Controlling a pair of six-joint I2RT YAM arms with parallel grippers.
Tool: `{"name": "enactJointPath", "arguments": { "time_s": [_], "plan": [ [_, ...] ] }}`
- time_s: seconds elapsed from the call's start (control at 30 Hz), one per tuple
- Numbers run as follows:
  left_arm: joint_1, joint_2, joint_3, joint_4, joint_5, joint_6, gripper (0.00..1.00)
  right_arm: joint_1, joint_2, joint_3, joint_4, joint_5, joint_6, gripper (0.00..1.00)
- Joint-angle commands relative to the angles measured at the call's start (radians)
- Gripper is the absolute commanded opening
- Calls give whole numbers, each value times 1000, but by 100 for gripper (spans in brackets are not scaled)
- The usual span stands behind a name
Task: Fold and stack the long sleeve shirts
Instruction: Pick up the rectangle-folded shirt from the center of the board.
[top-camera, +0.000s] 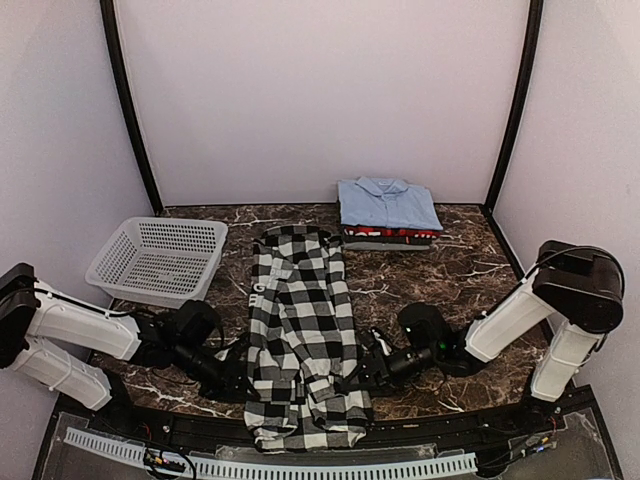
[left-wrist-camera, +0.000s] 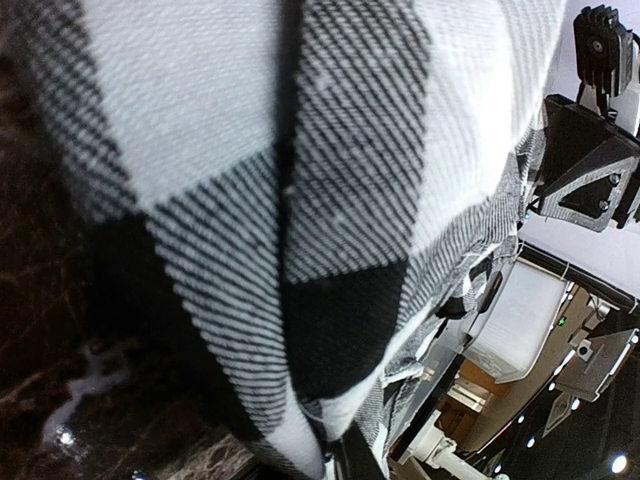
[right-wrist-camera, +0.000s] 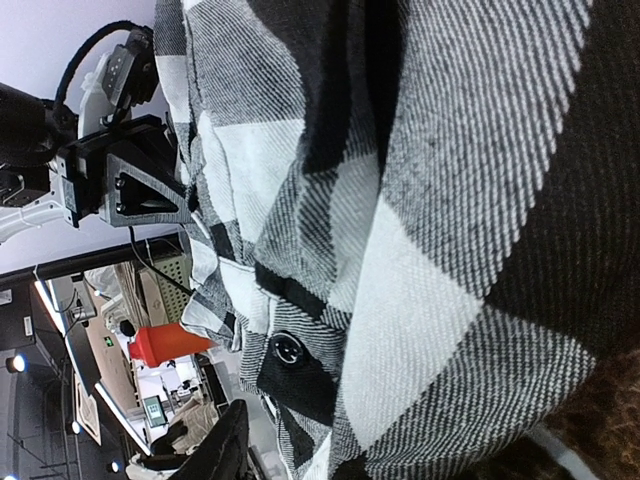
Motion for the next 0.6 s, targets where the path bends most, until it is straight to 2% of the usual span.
{"name": "enactJointPath", "arguments": {
  "time_s": [0.0,0.13,0.57],
  "plan": [
    [-5,-23,-24,69,41,-25,8,7,20,10,79,-5,35,39],
    [-5,-31,-27,93,55,-33,0,10,32,26,91,-13,39,37],
    [-5,-78,-36,58,33,-32,0,20,108,44,155,-41,58,33]
  ]
}}
